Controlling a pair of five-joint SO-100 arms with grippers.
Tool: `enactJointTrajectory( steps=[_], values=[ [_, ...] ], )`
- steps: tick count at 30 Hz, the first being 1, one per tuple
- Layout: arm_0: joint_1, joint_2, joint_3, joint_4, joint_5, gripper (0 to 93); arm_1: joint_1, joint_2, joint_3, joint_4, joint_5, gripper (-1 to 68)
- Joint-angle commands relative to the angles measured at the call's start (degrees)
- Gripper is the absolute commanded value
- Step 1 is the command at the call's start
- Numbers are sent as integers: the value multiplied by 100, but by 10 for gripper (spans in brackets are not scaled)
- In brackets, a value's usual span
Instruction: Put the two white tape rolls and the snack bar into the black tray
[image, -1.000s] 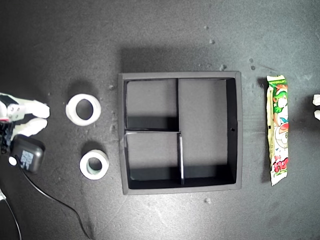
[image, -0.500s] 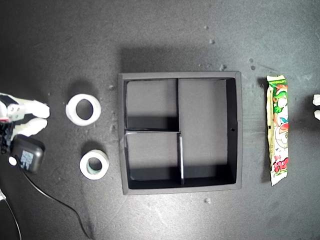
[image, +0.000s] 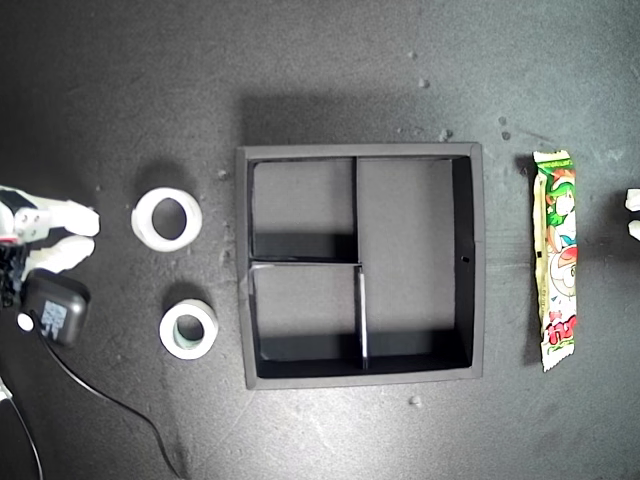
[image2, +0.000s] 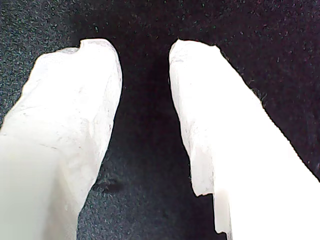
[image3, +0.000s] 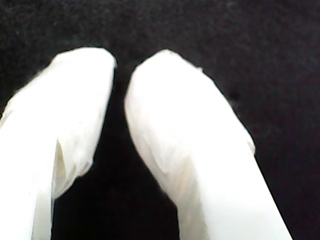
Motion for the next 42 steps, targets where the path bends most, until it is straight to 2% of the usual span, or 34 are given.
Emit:
enactJointTrajectory(
  steps=[1, 25, 27, 29, 30, 31, 32, 33, 35, 39, 42],
  values=[
    [0, 281, 334, 220, 62, 29, 9, 35, 62, 26, 26, 65],
    [0, 281, 334, 220, 9, 29, 9, 35, 62, 26, 26, 65],
    [-97, 281, 334, 220, -185, 29, 53, 35, 62, 26, 26, 65],
    [-466, 281, 334, 220, -211, 29, 290, 35, 62, 26, 9, 65],
    [-527, 281, 334, 185, -62, 29, 457, 35, 62, 26, -97, 62],
    [-492, 281, 334, 53, 79, 24, 571, 35, 62, 26, -167, 14],
    [-422, 281, 334, -141, 229, 19, 580, 35, 62, 26, -176, -4],
    [-334, 281, 334, -360, 334, 10, 562, 35, 62, 26, -176, -4],
    [-325, 281, 334, -536, -18, 0, 633, 35, 62, -18, -176, -5],
    [-334, 281, 334, -870, -606, 0, 888, 35, 62, -1020, -571, -7],
    [-132, 290, 334, -1679, 88, 0, 1116, 35, 62, -2136, -1151, -8]
  ],
)
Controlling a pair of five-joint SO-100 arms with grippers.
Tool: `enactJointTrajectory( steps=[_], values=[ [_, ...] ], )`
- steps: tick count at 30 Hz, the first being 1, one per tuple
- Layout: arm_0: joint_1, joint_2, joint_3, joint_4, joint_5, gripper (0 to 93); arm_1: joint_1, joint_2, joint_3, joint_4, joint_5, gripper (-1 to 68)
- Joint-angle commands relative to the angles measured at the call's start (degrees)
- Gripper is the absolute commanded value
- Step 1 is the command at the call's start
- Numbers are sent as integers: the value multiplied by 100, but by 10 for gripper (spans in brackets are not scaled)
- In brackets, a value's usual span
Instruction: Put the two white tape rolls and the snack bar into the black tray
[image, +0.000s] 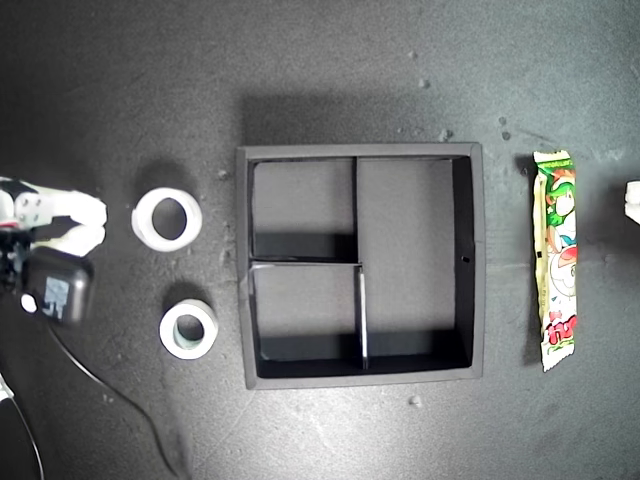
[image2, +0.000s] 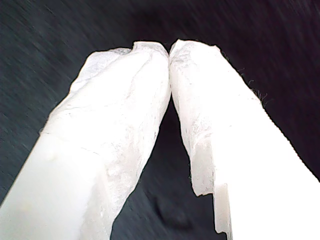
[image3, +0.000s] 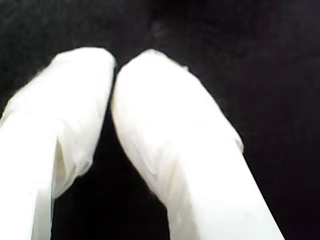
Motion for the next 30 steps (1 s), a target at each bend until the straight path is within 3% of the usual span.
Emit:
enactJointTrajectory(
  steps=[1, 6, 9, 12, 15, 18, 21, 24, 30],
  values=[
    [185, 290, 334, -923, 466, 0, 193, 44, 62, -1283, -1169, -8],
    [536, 290, 334, -3146, 1635, 0, 62, 44, 62, -3727, -2294, -8],
    [396, 290, 158, -3349, 1898, 5, 70, -44, -413, -4087, -2654, -7],
    [422, 272, -255, -2540, 1714, 63, 53, -562, -1292, -3709, -2944, 14],
    [510, 18, -554, -2101, 1441, 99, -272, -3023, -2953, -3577, -3331, 121],
    [615, -615, -835, -2101, 1204, 155, -642, -5933, -5467, -2382, -3806, 196],
    [668, -1758, -1389, -2048, 1116, 164, -853, -7831, -7365, -914, -4271, 225],
    [747, -3322, -2224, -1916, 1107, 161, -949, -8745, -8086, -79, -4518, 251],
    [853, -5476, -3630, -1687, 1310, 157, -1301, -8930, -8060, 633, -4597, 251]
  ],
)
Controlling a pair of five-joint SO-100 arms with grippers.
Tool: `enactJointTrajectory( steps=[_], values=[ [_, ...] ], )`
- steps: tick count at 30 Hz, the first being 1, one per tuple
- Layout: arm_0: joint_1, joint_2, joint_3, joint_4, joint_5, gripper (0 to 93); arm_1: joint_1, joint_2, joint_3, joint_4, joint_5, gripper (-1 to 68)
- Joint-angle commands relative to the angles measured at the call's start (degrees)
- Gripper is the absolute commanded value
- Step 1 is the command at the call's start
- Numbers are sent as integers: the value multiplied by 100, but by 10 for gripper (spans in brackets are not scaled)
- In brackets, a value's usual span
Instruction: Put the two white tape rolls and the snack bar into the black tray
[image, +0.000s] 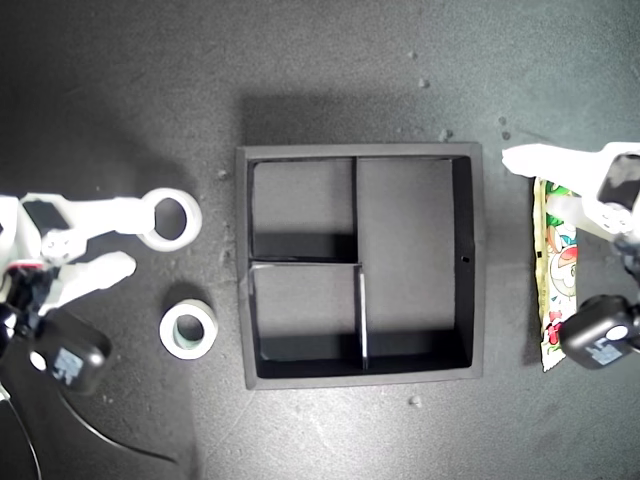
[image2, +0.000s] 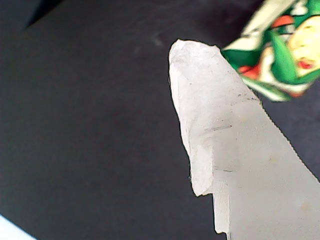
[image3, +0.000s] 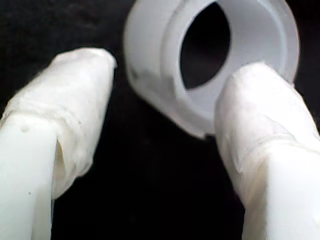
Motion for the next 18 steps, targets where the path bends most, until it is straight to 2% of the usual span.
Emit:
enactJointTrajectory(
  steps=[1, 10, 18],
  values=[
    [35, -1002, -826, 44, 123, 157, -202, -35, -220, 378, -35, 249],
    [18, -2259, -1424, -53, 229, 152, -940, -35, -114, 1081, 0, 239],
    [-158, -3595, -2013, -114, 396, 147, -1274, -70, 483, 1187, -123, 250]
  ],
)
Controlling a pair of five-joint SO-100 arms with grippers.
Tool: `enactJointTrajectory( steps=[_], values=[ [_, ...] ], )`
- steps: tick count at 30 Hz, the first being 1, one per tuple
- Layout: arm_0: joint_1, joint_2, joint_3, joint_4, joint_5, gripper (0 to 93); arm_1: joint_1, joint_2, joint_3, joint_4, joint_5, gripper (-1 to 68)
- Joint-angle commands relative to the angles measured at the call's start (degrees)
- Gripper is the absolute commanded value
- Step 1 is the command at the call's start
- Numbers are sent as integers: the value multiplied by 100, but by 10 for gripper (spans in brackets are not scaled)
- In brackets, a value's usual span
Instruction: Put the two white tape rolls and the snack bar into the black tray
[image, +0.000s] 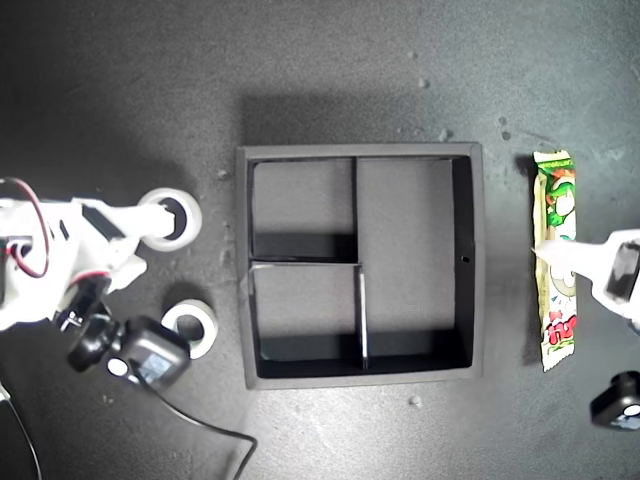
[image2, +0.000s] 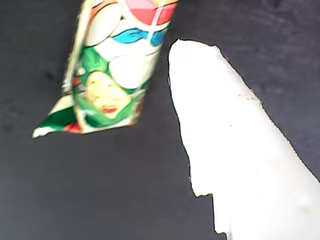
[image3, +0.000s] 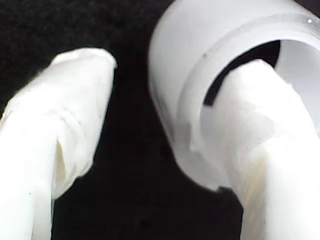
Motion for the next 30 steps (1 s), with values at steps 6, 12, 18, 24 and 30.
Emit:
enactJointTrajectory(
  steps=[6, 12, 18, 24, 30],
  values=[
    [-299, -1529, -1011, -79, 387, 124, 97, 0, 1116, -861, -229, 256],
    [-589, -2030, -1178, -62, 527, 28, 105, -9, 1758, -1925, -290, 250],
    [-633, -1951, -1371, 413, 466, 1, 132, -677, 1854, -2733, -360, 225],
    [-580, -1521, -2751, 2391, 483, 1, 97, -1521, 1274, -2707, -439, 118],
    [-527, -1582, -5098, 4078, 932, 1, -35, -1529, 1204, -2355, -396, 35]
  ],
)
